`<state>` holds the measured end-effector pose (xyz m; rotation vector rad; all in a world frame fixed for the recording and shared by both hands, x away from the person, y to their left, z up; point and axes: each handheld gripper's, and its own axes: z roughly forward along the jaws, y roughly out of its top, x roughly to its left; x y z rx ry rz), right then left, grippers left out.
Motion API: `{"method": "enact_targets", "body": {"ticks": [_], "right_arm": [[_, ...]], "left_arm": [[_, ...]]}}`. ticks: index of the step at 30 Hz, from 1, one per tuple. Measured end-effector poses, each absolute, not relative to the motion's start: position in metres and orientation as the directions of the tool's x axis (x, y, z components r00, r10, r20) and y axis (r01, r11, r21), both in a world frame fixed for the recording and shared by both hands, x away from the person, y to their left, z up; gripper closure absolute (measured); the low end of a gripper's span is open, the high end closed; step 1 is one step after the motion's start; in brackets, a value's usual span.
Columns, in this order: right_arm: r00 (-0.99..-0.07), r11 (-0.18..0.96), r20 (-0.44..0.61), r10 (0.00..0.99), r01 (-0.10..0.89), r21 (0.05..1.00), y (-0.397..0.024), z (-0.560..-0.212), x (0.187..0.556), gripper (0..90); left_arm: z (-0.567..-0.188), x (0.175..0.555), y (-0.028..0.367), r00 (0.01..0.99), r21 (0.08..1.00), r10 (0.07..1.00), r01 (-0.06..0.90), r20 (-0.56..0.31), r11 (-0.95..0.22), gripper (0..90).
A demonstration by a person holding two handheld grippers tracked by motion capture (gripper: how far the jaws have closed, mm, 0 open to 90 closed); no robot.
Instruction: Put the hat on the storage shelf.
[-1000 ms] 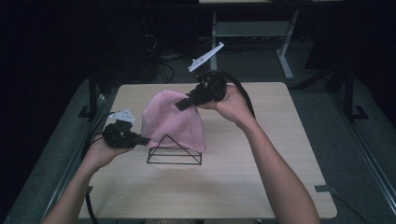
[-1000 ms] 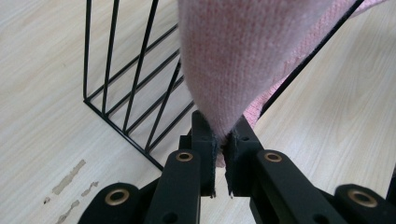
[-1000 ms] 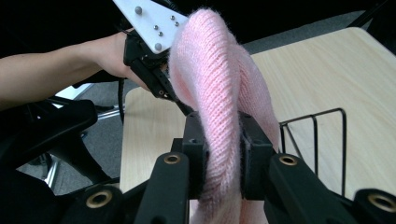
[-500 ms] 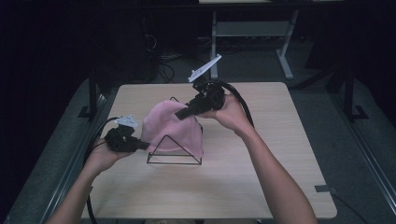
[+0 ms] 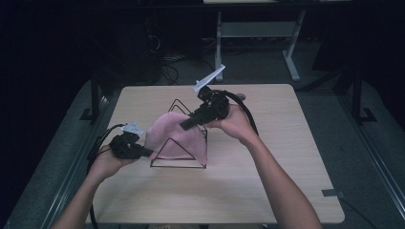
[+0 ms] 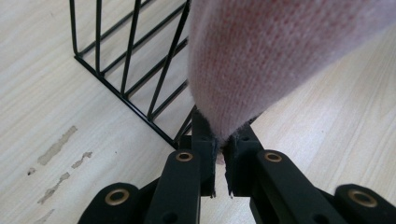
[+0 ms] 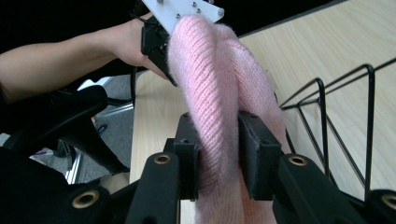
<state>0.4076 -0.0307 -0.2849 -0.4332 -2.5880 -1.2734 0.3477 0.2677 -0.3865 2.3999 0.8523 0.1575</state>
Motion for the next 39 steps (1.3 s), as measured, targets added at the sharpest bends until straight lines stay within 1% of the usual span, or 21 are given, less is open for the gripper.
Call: {"method": "enact_targets", "body": {"ticks": [2,6,13,22,26,30,32,35,38,39], "right_arm": [[-0.931,0.588,0.327,0.163,0.358,0.726,-0.031,-0.288,0.408,67.2],[-0.93,0.594,0.33,0.162,0.359,0.72,-0.031,-0.291,0.408,66.8],[-0.929,0.601,0.33,0.169,0.362,0.712,-0.031,-0.294,0.406,63.1],[-0.935,0.622,0.314,0.164,0.345,0.702,-0.028,-0.297,0.405,64.7],[-0.935,0.638,0.317,0.157,0.341,0.691,-0.025,-0.302,0.405,66.3],[-0.933,0.634,0.325,0.156,0.347,0.691,-0.025,-0.303,0.405,65.8],[-0.934,0.635,0.322,0.153,0.343,0.692,-0.025,-0.305,0.405,69.4],[-0.936,0.649,0.315,0.154,0.336,0.682,-0.024,-0.306,0.404,71.7],[-0.937,0.651,0.314,0.15,0.333,0.682,-0.023,-0.307,0.404,71.8],[-0.94,0.654,0.31,0.147,0.327,0.682,-0.022,-0.306,0.403,70.3]], "left_arm": [[-0.388,0.348,0.267,0.79,0.558,0.608,0.538,-0.075,-0.631,84.0],[-0.391,0.348,0.266,0.792,0.554,0.606,0.54,-0.077,-0.634,84.0],[-0.398,0.348,0.267,0.788,0.539,0.611,0.55,-0.082,-0.637,84.0],[-0.404,0.35,0.269,0.786,0.528,0.613,0.557,-0.083,-0.642,84.0],[-0.406,0.351,0.268,0.784,0.512,0.617,0.561,-0.075,-0.65,83.9],[-0.409,0.352,0.267,0.788,0.506,0.613,0.555,-0.063,-0.661,83.7],[-0.411,0.351,0.269,0.79,0.501,0.61,0.555,-0.067,-0.664,83.3],[-0.412,0.351,0.27,0.786,0.507,0.614,0.559,-0.07,-0.656,82.9],[-0.414,0.35,0.271,0.783,0.511,0.617,0.562,-0.077,-0.65,83.3],[-0.415,0.35,0.271,0.785,0.507,0.615,0.562,-0.076,-0.654,83.4]]}}
